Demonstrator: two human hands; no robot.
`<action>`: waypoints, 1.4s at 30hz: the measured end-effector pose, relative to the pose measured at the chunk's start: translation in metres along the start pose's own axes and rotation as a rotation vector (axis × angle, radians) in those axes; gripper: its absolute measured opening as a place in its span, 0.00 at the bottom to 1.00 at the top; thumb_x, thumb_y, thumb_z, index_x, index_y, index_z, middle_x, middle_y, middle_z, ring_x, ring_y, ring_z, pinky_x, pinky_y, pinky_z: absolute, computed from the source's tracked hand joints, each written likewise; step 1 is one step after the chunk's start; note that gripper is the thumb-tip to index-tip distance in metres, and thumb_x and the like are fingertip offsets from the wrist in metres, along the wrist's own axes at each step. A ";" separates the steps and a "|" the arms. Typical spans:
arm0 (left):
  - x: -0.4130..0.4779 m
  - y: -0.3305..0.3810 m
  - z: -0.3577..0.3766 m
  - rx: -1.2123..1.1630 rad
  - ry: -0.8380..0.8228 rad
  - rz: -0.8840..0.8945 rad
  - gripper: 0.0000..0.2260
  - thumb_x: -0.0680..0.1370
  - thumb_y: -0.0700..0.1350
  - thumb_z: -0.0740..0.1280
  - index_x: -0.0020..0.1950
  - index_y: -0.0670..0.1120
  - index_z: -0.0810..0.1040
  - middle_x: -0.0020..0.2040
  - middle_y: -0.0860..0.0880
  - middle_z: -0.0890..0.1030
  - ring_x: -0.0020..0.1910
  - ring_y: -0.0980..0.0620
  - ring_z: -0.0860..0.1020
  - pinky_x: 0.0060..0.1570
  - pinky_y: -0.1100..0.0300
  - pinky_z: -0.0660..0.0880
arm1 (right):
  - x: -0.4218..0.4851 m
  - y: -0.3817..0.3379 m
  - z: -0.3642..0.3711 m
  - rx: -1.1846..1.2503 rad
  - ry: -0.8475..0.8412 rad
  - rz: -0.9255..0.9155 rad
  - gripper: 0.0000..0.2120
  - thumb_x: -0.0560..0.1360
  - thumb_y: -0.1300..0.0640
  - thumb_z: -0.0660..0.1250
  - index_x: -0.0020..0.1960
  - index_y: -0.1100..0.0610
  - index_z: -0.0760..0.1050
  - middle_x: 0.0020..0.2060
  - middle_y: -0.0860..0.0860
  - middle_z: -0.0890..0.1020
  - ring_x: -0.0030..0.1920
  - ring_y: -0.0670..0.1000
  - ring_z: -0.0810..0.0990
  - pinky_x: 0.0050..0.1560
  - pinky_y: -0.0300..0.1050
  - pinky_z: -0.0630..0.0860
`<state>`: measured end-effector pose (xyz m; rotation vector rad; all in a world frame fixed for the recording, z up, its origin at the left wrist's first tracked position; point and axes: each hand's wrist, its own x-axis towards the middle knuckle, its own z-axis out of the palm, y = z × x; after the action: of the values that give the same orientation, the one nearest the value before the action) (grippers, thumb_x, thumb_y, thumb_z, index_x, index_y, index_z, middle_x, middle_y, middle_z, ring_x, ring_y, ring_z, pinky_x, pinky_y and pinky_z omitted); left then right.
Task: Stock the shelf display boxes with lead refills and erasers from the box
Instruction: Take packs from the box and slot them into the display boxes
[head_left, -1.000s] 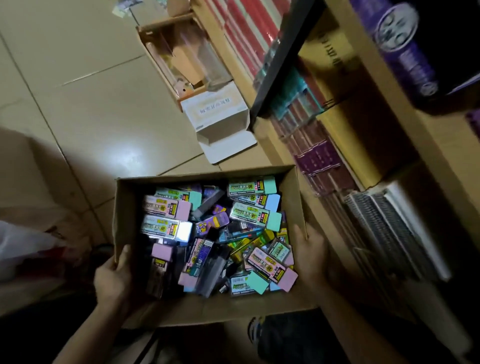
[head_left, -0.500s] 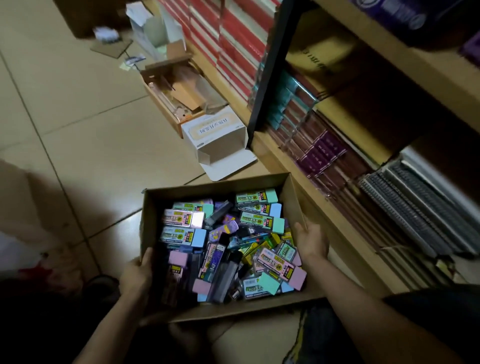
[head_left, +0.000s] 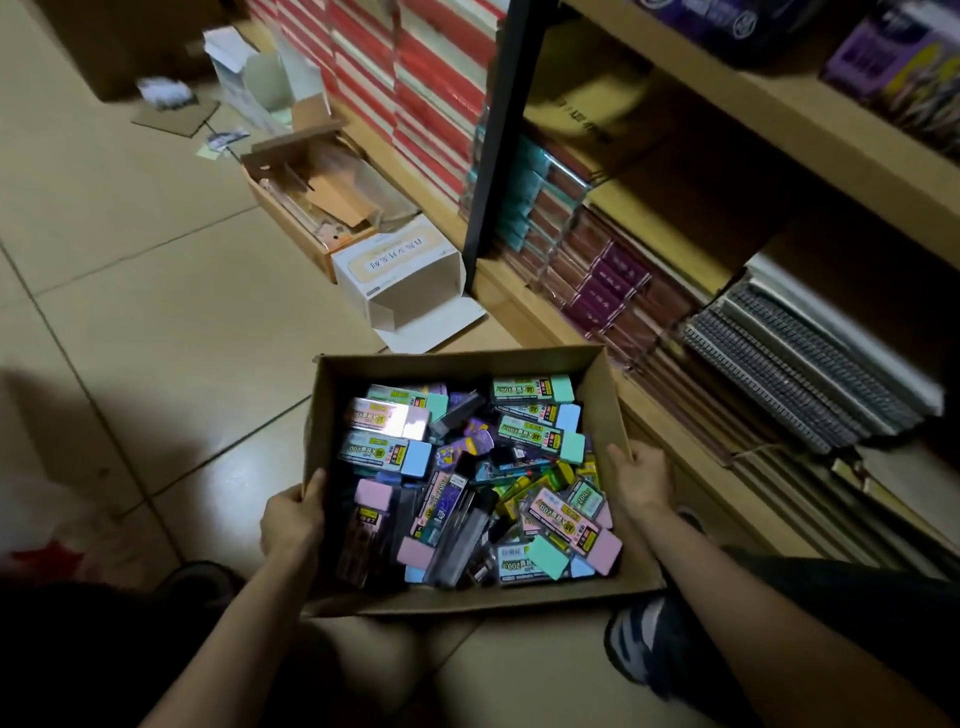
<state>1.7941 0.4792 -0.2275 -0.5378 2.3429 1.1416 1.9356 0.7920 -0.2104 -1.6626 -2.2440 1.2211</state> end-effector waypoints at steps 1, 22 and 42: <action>0.003 -0.002 0.003 0.008 0.009 -0.001 0.22 0.80 0.55 0.60 0.47 0.37 0.80 0.43 0.35 0.81 0.46 0.36 0.78 0.47 0.48 0.74 | 0.004 0.003 0.004 0.008 -0.005 0.005 0.09 0.78 0.56 0.62 0.41 0.56 0.77 0.38 0.56 0.82 0.39 0.55 0.79 0.45 0.49 0.76; 0.017 0.025 0.040 0.384 0.340 0.420 0.17 0.77 0.42 0.66 0.61 0.34 0.71 0.57 0.31 0.73 0.56 0.33 0.71 0.55 0.43 0.66 | 0.007 0.001 0.030 -0.478 0.105 -0.392 0.18 0.79 0.59 0.60 0.69 0.60 0.69 0.69 0.56 0.69 0.66 0.57 0.69 0.59 0.50 0.69; 0.015 -0.022 0.068 0.355 -0.211 -0.006 0.21 0.71 0.40 0.74 0.58 0.36 0.71 0.56 0.36 0.77 0.56 0.38 0.76 0.57 0.48 0.74 | 0.010 0.020 0.066 -1.192 -0.570 -0.494 0.44 0.65 0.28 0.64 0.70 0.55 0.61 0.66 0.55 0.68 0.66 0.57 0.65 0.63 0.51 0.61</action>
<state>1.8101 0.5193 -0.2864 -0.2818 2.2835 0.7140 1.9134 0.7662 -0.2710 -0.7038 -3.8213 0.1425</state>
